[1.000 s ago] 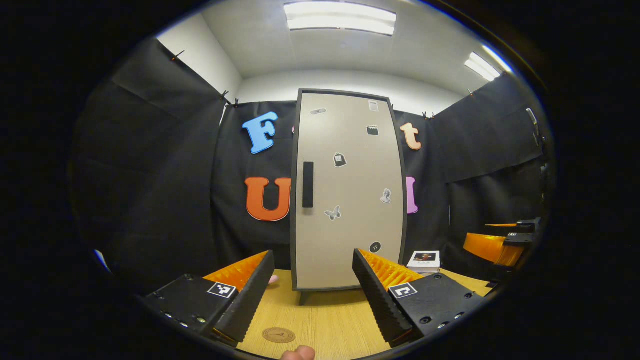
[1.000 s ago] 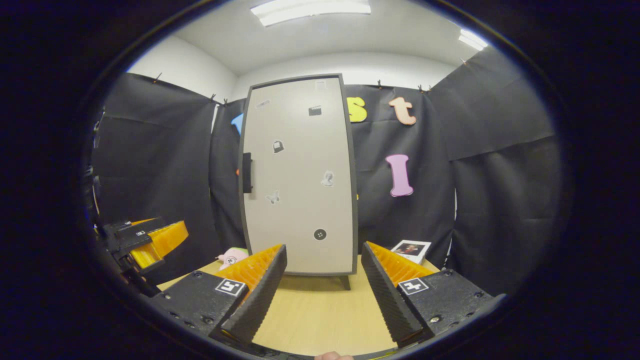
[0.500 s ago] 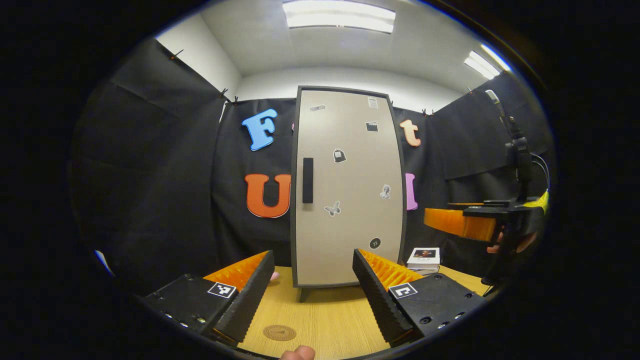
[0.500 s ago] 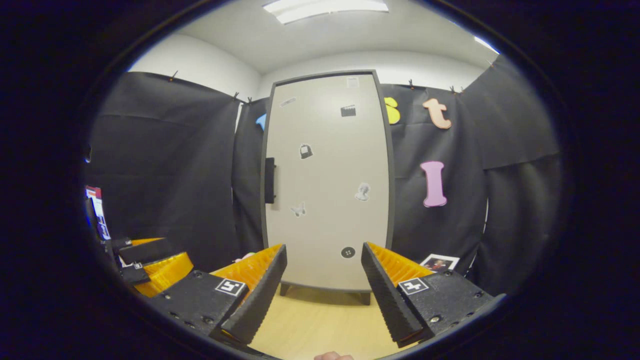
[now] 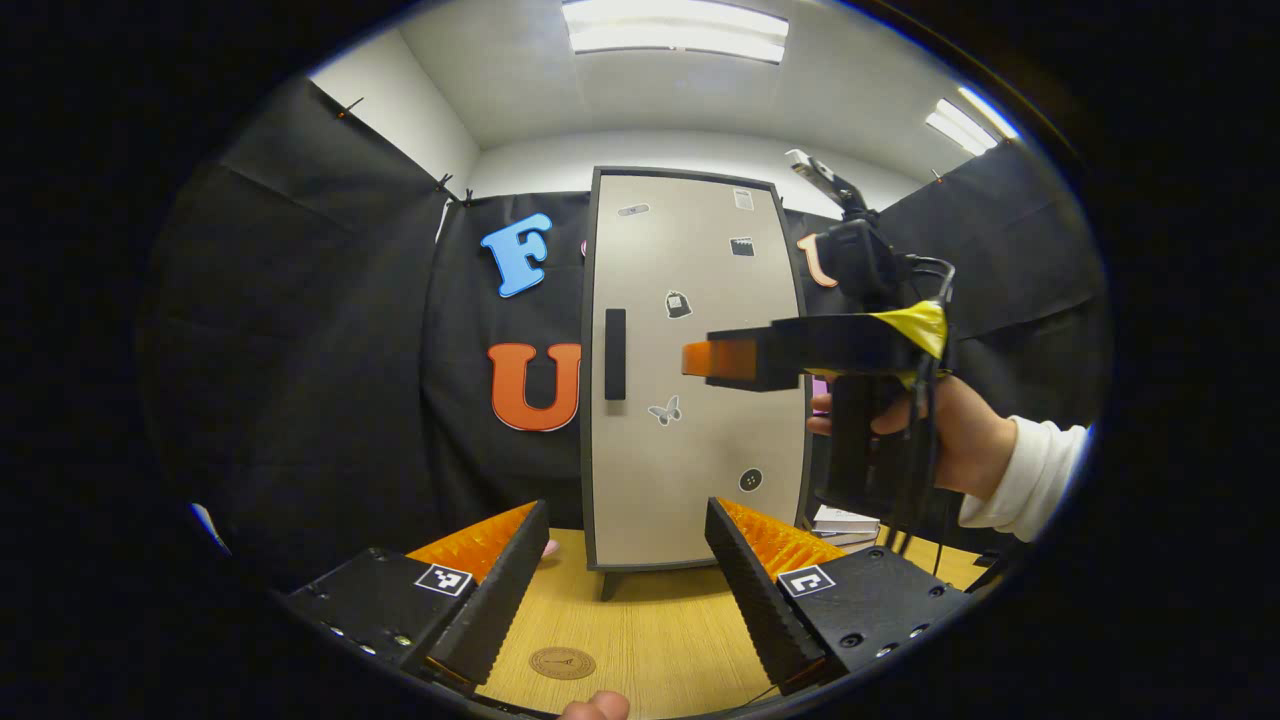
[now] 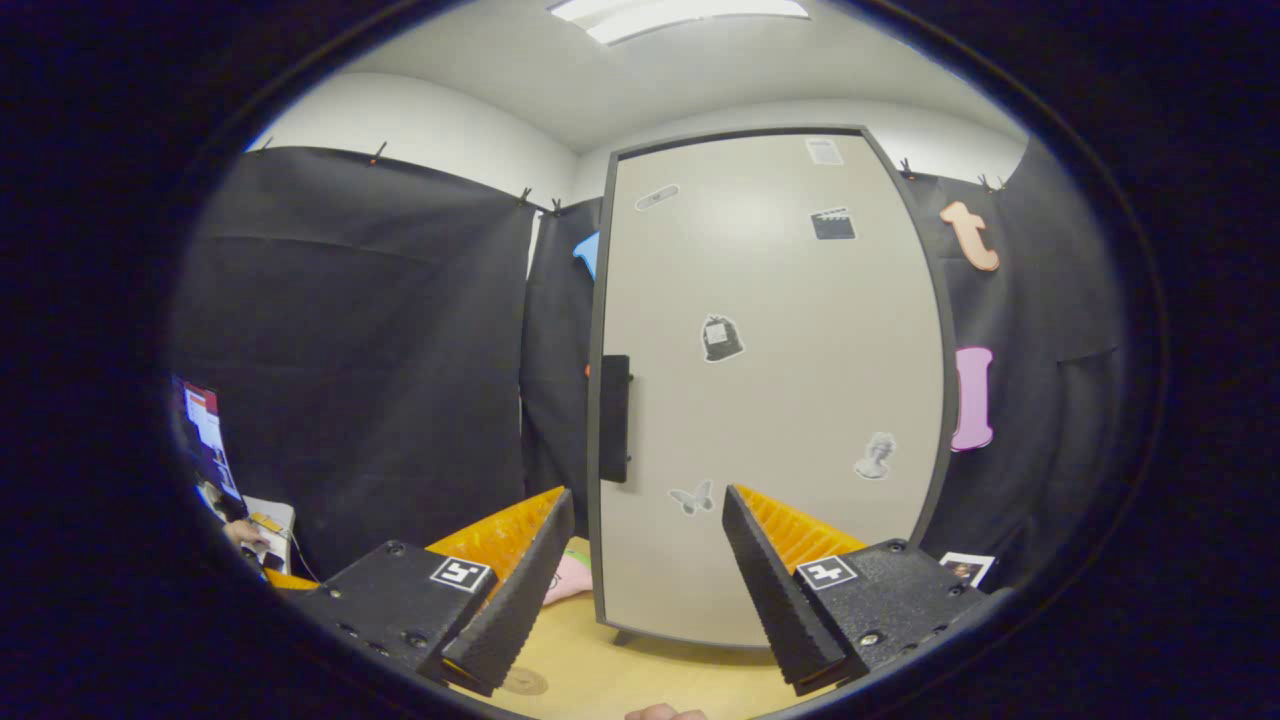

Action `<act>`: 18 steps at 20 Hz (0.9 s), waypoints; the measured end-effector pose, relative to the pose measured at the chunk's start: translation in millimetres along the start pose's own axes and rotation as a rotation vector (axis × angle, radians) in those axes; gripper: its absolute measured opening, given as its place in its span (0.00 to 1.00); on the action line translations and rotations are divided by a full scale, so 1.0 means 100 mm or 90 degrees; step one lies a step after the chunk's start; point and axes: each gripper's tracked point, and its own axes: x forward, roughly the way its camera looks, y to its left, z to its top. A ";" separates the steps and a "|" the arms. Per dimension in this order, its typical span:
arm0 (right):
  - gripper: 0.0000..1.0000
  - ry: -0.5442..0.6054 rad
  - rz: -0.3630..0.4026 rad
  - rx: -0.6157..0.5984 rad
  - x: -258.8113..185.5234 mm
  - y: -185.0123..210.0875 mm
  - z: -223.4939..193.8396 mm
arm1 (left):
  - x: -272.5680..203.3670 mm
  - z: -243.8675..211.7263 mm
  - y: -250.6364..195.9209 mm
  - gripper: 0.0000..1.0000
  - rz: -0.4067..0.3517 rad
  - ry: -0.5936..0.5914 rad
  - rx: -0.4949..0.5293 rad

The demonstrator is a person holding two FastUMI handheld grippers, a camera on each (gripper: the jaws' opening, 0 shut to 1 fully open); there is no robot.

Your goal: Open the cabinet door with the right hand, grasp the bottle in the cabinet with the left hand and place it on the coaster, then close the cabinet door with the right hand.

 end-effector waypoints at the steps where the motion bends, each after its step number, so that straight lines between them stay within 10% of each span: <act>1: 0.96 0.004 0.004 0.007 0.14 0.03 0.02 | 0.00 0.00 0.00 0.95 0.002 -0.001 0.001; 18: 0.94 0.046 -0.026 0.036 1.59 0.24 0.04 | -0.06 -0.09 0.02 0.95 0.035 0.008 0.000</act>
